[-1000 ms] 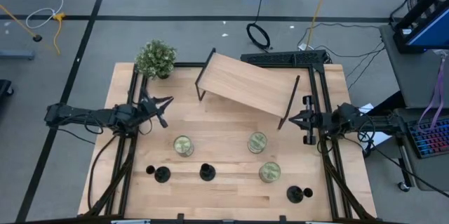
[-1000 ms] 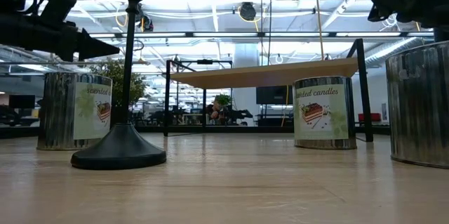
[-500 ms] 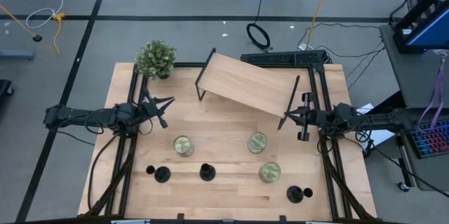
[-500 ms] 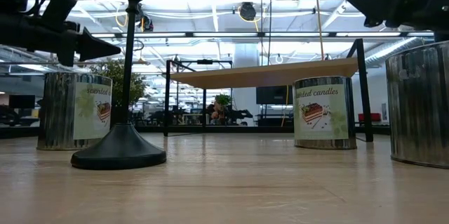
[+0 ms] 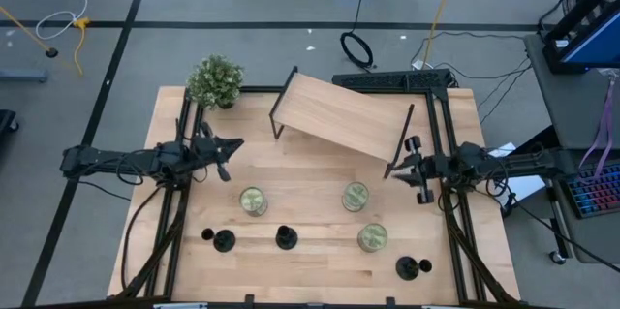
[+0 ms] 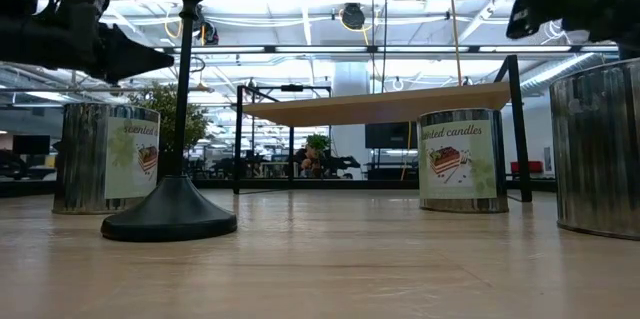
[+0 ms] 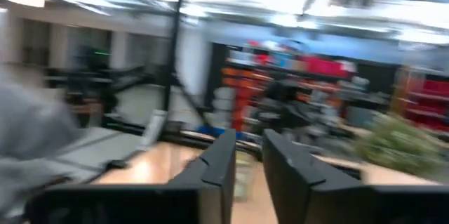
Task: Pick & Place candle stick holders
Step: Put the right black candle holder on the shelf
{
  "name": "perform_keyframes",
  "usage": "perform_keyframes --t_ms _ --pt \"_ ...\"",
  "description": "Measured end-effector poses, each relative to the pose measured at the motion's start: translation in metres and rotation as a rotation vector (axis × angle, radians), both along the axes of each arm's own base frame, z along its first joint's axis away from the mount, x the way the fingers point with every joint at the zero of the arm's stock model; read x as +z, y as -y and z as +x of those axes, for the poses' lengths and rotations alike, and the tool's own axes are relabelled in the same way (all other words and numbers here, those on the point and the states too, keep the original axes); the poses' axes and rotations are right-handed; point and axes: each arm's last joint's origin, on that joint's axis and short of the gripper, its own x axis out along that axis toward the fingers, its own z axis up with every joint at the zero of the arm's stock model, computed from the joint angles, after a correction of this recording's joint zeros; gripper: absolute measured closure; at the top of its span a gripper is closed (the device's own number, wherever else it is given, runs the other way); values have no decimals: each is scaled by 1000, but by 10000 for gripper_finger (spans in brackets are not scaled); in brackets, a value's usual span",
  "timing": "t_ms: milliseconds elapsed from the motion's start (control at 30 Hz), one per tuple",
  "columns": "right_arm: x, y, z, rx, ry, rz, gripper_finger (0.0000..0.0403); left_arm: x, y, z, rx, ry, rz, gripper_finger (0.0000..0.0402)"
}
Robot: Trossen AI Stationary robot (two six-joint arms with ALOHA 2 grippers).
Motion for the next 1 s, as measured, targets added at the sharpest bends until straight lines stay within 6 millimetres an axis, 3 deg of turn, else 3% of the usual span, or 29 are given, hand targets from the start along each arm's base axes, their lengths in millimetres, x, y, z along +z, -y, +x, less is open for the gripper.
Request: perform_keyframes --t_ms 233,533,767,1000 --pt "-1 -13 -4 513 -39 -44 253 0 4 1 -146 8 -17 364" --pt "2 -30 -3 699 -33 -1 201 0 4 1 -151 42 -124 364" --pt "-11 -56 1 883 -164 -11 198 0 4 1 -152 50 -150 364" --pt "-22 -78 4 922 -229 -57 197 0 4 1 -153 68 -204 364"
